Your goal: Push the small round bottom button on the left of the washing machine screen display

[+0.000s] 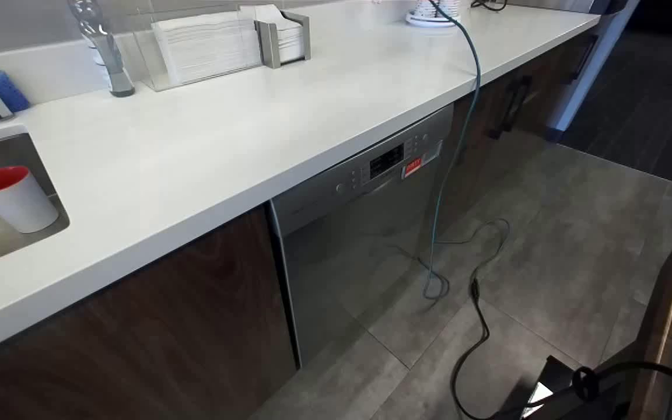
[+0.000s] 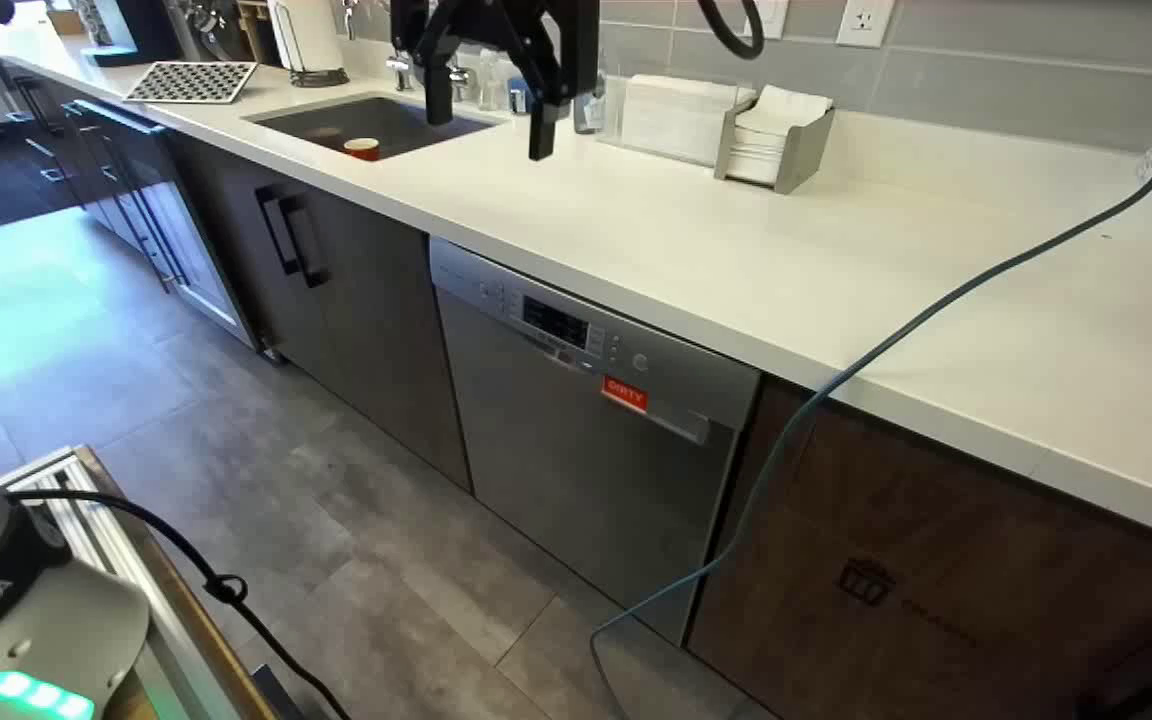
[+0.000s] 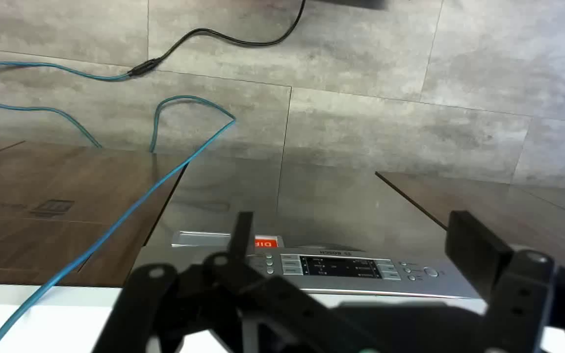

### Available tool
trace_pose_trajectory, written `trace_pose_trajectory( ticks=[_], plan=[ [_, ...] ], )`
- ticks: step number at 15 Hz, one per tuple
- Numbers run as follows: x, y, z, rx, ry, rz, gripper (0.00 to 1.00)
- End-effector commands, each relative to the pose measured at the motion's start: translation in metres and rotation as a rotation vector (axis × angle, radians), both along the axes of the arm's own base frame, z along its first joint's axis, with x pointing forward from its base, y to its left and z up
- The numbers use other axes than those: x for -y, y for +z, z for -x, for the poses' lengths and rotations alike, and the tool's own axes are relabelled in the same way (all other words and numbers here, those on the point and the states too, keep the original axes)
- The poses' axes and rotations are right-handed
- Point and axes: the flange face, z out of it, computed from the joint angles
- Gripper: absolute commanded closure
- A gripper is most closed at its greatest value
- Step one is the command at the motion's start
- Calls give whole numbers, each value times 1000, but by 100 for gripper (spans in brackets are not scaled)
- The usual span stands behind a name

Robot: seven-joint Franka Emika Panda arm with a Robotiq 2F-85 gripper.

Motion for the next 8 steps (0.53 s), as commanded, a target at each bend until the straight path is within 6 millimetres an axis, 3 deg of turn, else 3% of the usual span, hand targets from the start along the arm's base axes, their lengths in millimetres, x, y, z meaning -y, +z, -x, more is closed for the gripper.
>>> trace_pose_trajectory(
  ticks=[1,6,8],
  plan=[
    [0,0,0,-1,0,0,0],
    [0,1,0,0,0,0,0],
    [-21,-26,-7,-97,90,17,0]
  ],
)
